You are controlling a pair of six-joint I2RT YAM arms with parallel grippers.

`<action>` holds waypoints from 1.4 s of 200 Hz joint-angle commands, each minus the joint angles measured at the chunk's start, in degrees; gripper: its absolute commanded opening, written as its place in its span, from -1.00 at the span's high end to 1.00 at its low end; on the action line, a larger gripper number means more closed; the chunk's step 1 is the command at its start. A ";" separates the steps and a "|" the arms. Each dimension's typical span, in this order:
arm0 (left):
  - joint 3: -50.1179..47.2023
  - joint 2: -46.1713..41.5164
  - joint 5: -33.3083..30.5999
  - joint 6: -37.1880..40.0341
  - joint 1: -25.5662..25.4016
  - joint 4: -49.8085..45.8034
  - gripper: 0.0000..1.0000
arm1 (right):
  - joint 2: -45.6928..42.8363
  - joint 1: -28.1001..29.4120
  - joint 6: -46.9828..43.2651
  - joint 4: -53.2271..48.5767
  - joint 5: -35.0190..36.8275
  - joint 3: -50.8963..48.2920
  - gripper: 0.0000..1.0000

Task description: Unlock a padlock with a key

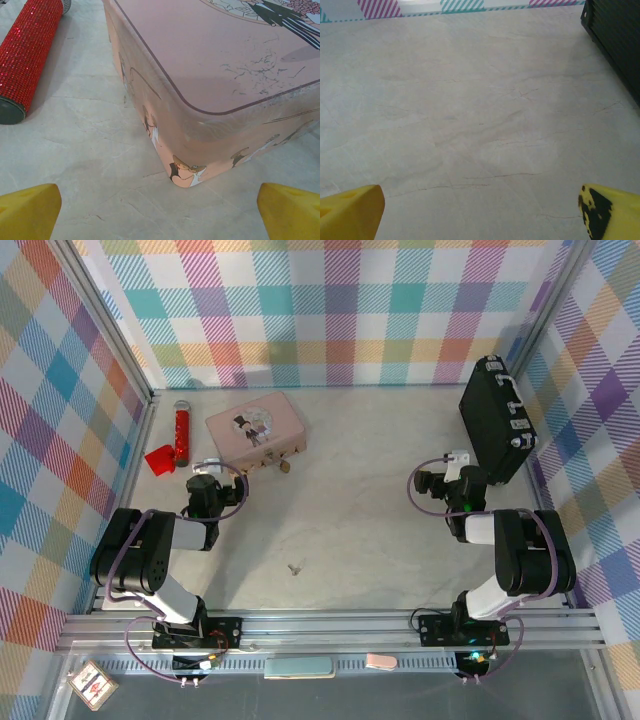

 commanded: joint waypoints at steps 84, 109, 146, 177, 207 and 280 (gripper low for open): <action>1.14 -0.19 0.73 0.60 0.62 0.55 -0.99 | -0.58 0.43 0.83 1.30 0.70 0.01 -0.97; 1.14 -0.24 0.73 0.50 0.59 0.59 -0.99 | -0.59 0.43 0.78 1.30 0.71 0.00 -0.98; 1.19 -0.19 0.72 0.55 0.66 0.56 -0.99 | -0.49 0.36 0.74 1.30 0.75 0.01 -0.98; 1.14 -0.22 0.70 0.50 0.67 0.58 -0.99 | -0.49 0.41 0.78 1.30 0.70 0.01 -0.97; 1.23 -0.19 0.70 0.50 0.67 0.51 -0.99 | -0.55 0.43 0.77 1.30 0.77 0.01 -0.97; 0.59 -6.64 -0.52 1.21 -0.18 -3.89 -0.99 | -2.36 0.39 -0.35 1.76 -1.63 -1.10 -0.98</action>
